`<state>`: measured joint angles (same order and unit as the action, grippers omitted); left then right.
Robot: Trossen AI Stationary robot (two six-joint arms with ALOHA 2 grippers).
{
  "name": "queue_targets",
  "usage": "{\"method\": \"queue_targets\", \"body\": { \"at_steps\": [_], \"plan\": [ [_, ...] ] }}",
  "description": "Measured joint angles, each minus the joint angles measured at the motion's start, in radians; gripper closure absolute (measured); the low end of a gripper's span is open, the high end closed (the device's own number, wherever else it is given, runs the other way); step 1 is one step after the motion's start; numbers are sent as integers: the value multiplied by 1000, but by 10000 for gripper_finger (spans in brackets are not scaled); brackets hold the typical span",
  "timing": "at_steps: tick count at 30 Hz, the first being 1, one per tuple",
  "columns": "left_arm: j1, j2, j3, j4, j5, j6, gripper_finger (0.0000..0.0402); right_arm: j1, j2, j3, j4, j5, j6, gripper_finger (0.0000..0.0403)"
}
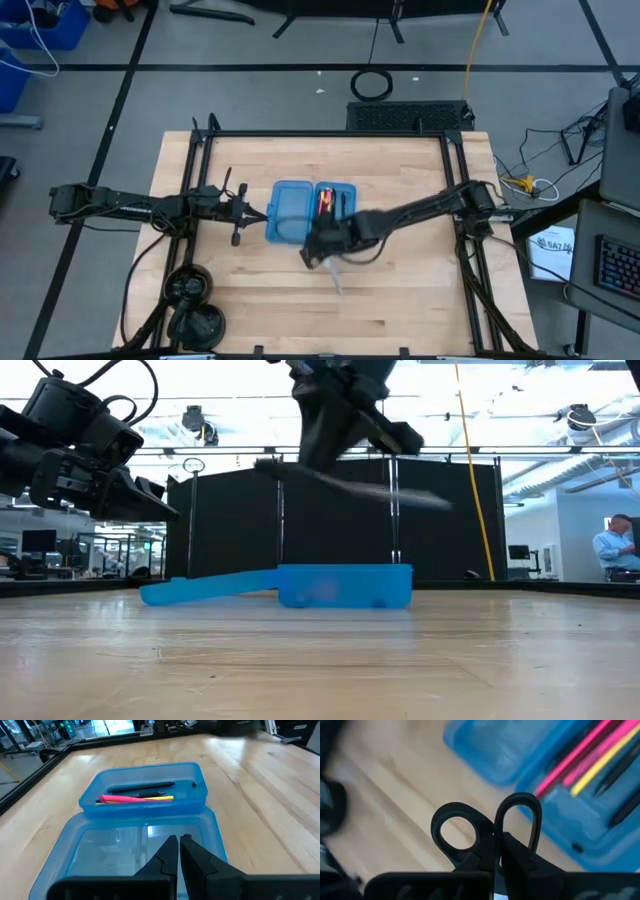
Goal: Pick & place school supplies into a supply box
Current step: Put the black scissors into the blue supply box
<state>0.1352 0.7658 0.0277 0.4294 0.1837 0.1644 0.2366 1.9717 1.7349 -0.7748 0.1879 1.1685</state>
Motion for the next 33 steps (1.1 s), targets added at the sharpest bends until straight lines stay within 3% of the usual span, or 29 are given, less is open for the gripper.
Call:
{"method": "queue_targets", "body": {
  "at_steps": [11, 15, 24, 33],
  "plan": [
    [0, 0, 0, -10, -9, -14, 378, -270, -99, 3, -25, 38, -80, 399],
    [0, 0, 0, -15, -9, -17, 378, -348, -99, -68, 50, 25, -103, 399],
    [0, 0, 0, -17, -9, -15, 378, -387, -97, -301, 237, 16, -31, 399],
    [0, 0, 0, -16, -10, -12, 378, -395, -97, -343, 240, 9, -6, 399]
  ]
}}
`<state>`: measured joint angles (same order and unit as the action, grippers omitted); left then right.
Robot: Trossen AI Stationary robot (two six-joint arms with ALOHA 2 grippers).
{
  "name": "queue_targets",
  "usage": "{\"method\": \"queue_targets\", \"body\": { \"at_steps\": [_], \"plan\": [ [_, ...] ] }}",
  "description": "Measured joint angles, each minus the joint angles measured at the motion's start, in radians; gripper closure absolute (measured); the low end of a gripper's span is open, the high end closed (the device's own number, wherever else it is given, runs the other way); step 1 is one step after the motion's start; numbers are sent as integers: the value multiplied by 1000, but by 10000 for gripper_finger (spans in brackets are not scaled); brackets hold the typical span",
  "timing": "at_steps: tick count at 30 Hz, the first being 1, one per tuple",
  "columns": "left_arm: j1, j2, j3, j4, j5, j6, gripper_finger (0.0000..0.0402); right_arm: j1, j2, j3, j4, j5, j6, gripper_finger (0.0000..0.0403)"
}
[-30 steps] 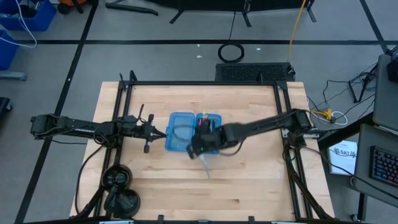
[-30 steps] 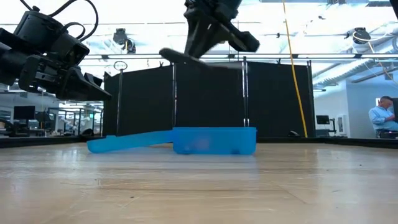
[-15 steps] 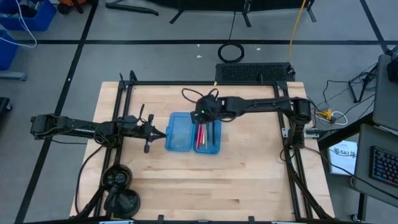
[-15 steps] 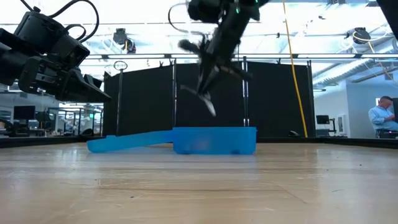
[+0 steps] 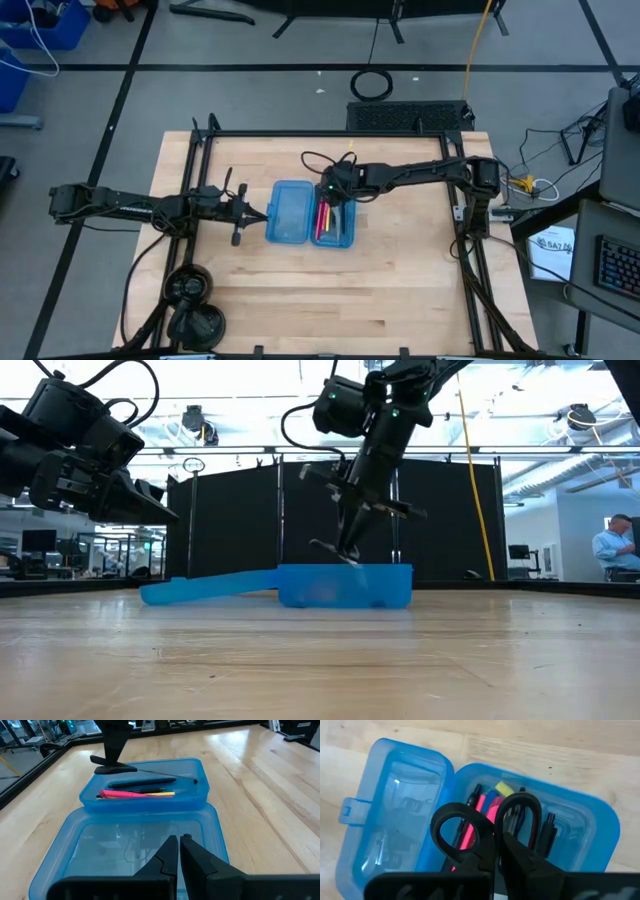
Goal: Pick & place school supplies into a supply box
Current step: Put the black scissors into the blue supply box
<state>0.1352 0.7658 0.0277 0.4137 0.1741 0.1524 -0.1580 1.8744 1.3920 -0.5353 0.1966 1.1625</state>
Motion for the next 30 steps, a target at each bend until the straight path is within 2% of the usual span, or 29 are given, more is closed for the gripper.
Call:
{"method": "queue_targets", "body": {
  "at_steps": [14, 30],
  "plan": [
    [0, 0, 0, 2, -1, 0, 378, -25, 0, 0, -89, 14, 4, 399],
    [0, 0, 0, 3, -45, 3, 378, -36, 106, 1, -94, -15, -5, 397]
  ]
}}
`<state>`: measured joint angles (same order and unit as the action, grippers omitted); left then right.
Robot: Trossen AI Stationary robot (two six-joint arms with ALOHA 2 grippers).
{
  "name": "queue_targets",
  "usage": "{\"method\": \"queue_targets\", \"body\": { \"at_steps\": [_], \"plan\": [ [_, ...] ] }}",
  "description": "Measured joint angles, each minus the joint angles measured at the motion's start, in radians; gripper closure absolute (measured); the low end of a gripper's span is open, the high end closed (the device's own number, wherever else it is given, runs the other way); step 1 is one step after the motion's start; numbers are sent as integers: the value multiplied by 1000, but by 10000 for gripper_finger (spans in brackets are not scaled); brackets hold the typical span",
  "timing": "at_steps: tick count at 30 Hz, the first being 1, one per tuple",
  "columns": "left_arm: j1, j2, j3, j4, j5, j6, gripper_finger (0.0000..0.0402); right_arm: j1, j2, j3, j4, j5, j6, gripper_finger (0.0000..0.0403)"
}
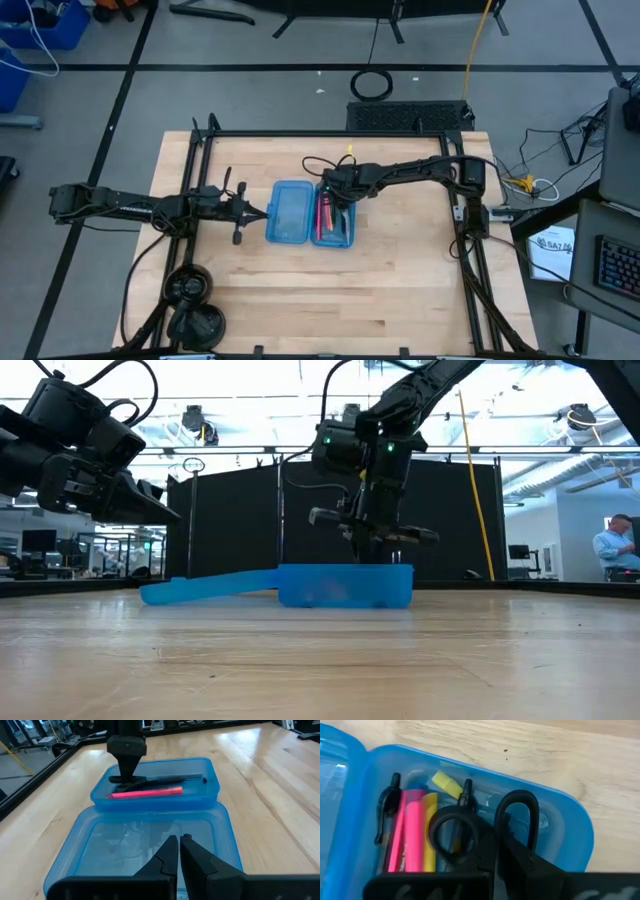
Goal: Pick & place school supplies into a supply box
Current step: Put the black scissors into the blue supply box, then return to Home Position
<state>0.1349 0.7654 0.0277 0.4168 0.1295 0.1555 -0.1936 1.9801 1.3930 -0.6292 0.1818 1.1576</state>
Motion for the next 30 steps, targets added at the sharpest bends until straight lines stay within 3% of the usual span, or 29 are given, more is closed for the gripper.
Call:
{"method": "queue_targets", "body": {
  "at_steps": [8, 20, 30],
  "plan": [
    [0, 0, 0, -4, 1, -2, 378, 0, -5, 0, 10, -2, -62, 386],
    [0, 0, 0, -10, 2, -10, 378, 0, -14, -1, 26, -2, -85, 307],
    [0, 0, 0, -9, 2, 4, 378, 0, -106, -1, 27, 1, -259, 267]
  ]
}}
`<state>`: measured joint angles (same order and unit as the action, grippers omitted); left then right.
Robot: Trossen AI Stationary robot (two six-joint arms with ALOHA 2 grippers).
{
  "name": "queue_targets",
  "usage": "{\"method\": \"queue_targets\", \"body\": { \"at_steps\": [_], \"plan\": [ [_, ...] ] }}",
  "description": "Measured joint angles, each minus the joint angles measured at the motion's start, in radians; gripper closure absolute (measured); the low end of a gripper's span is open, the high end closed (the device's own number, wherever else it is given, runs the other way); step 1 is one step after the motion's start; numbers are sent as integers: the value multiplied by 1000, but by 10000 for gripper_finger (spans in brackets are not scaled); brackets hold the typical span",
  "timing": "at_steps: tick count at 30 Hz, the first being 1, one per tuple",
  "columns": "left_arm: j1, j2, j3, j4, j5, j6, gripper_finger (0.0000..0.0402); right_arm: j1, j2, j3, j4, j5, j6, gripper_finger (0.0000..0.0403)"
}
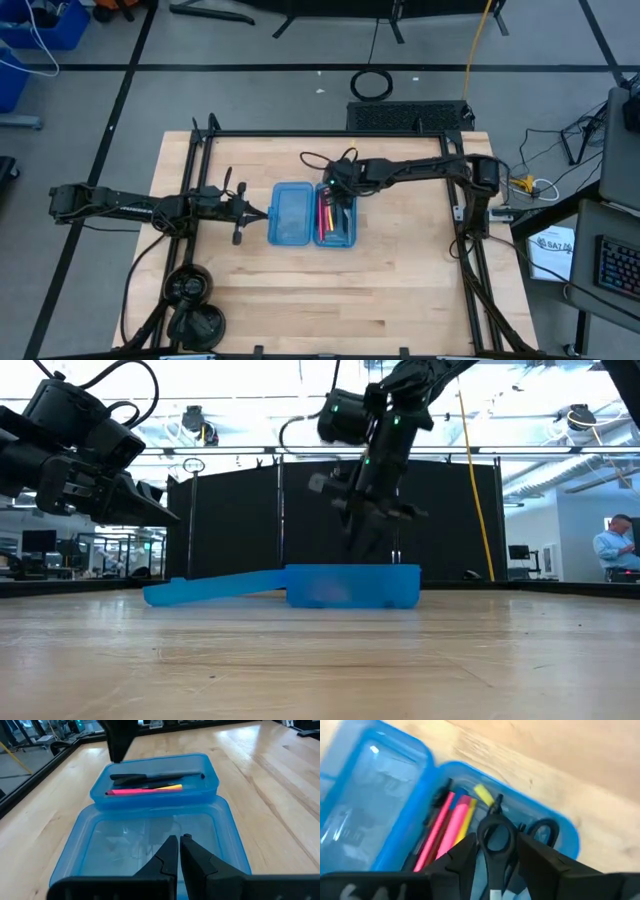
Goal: Pick & place school supplies into a supply box
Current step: Return to Home Position
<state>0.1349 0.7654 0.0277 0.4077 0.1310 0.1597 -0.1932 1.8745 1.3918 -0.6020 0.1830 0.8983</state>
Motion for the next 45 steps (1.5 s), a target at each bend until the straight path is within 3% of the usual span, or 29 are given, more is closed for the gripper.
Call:
{"method": "queue_targets", "body": {
  "at_steps": [7, 14, 18, 21, 27, 31, 33, 38, 45],
  "plan": [
    [0, 0, 0, -5, 0, -5, 378, 45, -90, 0, 24, 4, -371, 269],
    [0, 0, 0, -46, -13, -26, 378, 162, -107, -5, 111, 182, -729, 323],
    [0, 0, 0, -34, -53, 64, 378, 213, -114, -80, 297, 42, -992, 383],
    [0, 0, 0, -10, -85, 103, 378, 241, -131, -158, 483, -46, -1105, 395],
    [0, -14, 110, -24, -88, 93, 397, 233, -271, -356, 727, -80, -1142, 399],
    [-14, -38, 241, -195, -83, 126, 398, 185, -453, -527, 847, -81, -1043, 400],
    [-41, -70, 253, -205, -77, 146, 398, 166, -541, -633, 909, -110, -990, 402],
    [-117, -185, 184, -108, -73, 185, 399, 163, -742, -895, 1111, -135, -872, 402],
    [-99, -267, -18, 220, -55, 184, 400, 176, -948, -1123, 1177, -119, -831, 403]
  ]
}}
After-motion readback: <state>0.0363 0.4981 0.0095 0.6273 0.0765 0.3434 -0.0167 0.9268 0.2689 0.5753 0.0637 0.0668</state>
